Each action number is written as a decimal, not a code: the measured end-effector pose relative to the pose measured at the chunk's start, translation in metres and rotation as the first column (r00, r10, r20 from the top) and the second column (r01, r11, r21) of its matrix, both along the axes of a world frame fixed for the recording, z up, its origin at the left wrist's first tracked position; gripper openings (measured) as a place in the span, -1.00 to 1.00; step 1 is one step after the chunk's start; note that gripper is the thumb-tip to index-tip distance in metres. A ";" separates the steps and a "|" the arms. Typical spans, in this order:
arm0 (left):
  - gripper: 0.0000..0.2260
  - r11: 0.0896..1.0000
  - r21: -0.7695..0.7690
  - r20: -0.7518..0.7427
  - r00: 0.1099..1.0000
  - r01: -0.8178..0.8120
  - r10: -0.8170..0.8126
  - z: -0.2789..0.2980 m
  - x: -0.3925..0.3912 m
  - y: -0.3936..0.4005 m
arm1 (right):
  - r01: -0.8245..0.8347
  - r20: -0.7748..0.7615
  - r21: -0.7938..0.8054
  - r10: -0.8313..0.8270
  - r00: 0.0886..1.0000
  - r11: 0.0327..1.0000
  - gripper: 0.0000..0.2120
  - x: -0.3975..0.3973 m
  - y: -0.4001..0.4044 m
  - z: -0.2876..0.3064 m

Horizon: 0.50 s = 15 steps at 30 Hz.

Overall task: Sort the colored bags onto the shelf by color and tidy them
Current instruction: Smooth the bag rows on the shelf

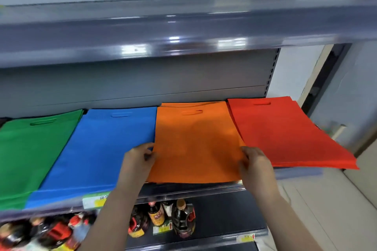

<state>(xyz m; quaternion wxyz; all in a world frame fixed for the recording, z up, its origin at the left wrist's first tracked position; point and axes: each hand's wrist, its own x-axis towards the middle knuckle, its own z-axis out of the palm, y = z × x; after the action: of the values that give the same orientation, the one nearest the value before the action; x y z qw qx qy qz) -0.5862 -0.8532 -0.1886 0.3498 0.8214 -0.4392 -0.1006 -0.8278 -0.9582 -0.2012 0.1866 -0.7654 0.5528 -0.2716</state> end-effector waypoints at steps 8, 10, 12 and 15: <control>-0.87 0.987 0.140 0.140 0.988 -0.080 0.060 -0.004 -0.020 -0.012 | -0.067 -0.228 -0.118 0.038 0.973 0.991 -0.64 0.003 -0.019 0.000; -0.83 0.983 0.166 0.178 0.983 -0.077 0.047 -0.001 -0.024 -0.010 | -0.125 -0.230 -0.154 0.087 0.969 0.980 -0.61 0.017 -0.016 0.005; -0.73 0.980 0.156 0.197 0.976 -0.126 0.094 0.006 -0.022 -0.004 | -0.227 -0.208 -0.164 0.191 0.959 0.960 -0.63 0.037 -0.009 0.013; -0.64 0.964 0.134 0.257 0.947 -0.230 0.191 0.018 -0.006 0.022 | -0.431 -0.240 -0.146 0.390 0.889 0.891 -0.61 0.077 0.009 0.027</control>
<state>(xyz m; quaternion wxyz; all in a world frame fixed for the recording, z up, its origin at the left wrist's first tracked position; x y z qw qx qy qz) -0.5921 -0.8309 -0.1709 0.2343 0.8954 -0.3786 0.0030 -0.7509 -0.9496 -0.1745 0.1063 -0.9035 0.3644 -0.1988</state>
